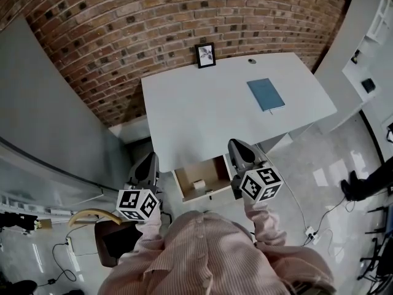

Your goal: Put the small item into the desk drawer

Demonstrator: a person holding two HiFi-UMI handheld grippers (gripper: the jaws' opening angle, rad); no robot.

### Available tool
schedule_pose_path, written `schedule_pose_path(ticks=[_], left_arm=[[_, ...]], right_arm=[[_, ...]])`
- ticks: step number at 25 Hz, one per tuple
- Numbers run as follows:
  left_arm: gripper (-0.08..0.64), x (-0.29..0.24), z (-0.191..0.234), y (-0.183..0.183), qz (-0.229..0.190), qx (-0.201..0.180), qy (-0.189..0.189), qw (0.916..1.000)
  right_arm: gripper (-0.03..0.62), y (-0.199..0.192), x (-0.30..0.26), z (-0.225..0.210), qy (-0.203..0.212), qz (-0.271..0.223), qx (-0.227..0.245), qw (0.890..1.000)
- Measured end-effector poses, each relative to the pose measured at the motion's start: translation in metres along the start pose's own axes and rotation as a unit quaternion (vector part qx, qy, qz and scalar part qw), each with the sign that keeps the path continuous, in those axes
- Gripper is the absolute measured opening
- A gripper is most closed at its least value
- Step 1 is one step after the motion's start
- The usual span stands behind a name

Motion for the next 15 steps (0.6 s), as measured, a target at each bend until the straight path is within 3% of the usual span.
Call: schedule_pose_path(ticks=[15], left_arm=[[0.000, 0.006, -0.006, -0.002, 0.000, -0.010, 0.011, 0.9999]], right_arm=[[0.006, -0.001, 0.011, -0.002, -0.007, 0.001, 0.008, 1.000]])
Point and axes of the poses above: the fingertips, and each gripper's own axes: x backward along the fingers, z to its left, y out of its top, the point moved 9 cm from there along x, backward along the fingers, and after that the axes turned 2 degrees about y, right-handed, at the moved point
